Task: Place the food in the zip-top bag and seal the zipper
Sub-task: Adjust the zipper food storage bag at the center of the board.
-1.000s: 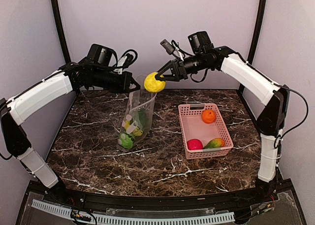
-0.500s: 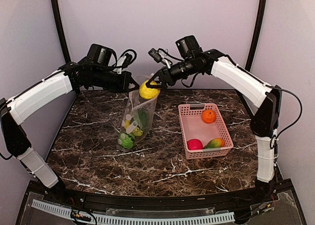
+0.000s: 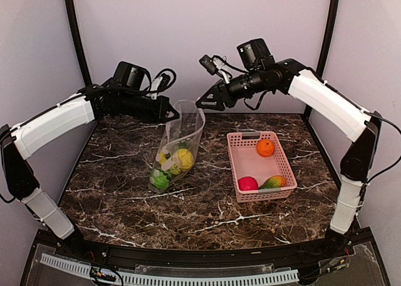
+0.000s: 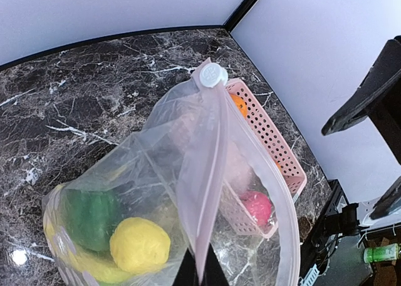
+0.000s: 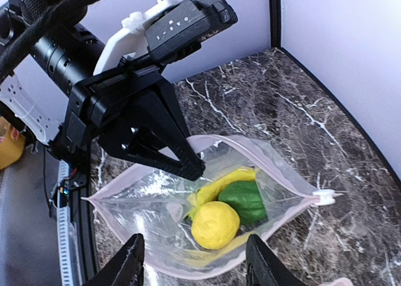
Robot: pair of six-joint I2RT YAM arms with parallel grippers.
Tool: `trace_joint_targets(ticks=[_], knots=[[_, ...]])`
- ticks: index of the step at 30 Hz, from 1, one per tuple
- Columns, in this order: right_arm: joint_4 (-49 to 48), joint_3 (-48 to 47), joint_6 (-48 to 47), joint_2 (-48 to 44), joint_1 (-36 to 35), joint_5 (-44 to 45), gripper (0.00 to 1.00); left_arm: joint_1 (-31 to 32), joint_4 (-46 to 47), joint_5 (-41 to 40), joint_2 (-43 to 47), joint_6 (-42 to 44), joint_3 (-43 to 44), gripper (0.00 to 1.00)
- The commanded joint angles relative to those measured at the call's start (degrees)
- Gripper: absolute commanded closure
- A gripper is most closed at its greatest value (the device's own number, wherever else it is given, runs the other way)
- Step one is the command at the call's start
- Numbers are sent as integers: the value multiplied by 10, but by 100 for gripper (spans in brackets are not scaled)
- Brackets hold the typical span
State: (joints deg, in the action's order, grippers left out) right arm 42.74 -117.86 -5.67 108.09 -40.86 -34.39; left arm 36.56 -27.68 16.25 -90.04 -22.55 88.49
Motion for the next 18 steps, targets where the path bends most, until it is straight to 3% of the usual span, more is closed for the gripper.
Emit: trace_joint_targets(ticks=[1, 7, 9, 14, 18], knots=[[4, 20, 1, 1, 3, 75, 49, 2, 23, 8, 31, -9, -23, 99], [52, -22, 23, 63, 4, 52, 51, 3, 35, 15, 32, -13, -37, 99], [61, -39, 27, 81, 4, 58, 55, 3, 35, 16, 34, -12, -40, 99], [61, -89, 34, 113, 14, 32, 94, 2, 19, -9, 40, 4, -39, 99], [11, -159, 46, 163, 17, -50, 100, -17, -56, -94, 46, 72, -3, 99]])
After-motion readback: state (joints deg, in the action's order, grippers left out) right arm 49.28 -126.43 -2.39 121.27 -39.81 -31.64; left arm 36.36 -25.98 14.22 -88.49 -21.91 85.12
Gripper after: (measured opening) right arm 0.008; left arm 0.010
